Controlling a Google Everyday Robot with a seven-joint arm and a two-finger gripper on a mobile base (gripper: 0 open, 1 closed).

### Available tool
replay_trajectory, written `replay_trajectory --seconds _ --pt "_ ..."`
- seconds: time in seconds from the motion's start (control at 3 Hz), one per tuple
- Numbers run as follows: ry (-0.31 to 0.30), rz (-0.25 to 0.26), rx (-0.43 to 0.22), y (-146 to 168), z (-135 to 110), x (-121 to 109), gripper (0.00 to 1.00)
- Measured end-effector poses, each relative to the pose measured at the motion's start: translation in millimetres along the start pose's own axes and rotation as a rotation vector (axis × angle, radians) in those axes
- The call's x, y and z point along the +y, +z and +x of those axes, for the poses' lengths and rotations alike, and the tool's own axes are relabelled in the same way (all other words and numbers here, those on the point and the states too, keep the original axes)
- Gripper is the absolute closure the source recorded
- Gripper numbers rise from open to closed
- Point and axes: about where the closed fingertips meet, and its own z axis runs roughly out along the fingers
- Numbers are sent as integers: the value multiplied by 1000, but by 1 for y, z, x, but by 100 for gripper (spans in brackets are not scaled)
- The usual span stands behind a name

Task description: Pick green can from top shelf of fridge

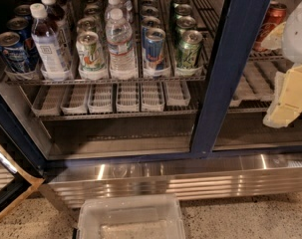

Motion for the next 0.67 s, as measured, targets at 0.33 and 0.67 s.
replay_trajectory --seconds 0.33,0.67 --pt "0 0 0 0 0 0 0" --pt "25 -94 -38 18 -3 -7 0"
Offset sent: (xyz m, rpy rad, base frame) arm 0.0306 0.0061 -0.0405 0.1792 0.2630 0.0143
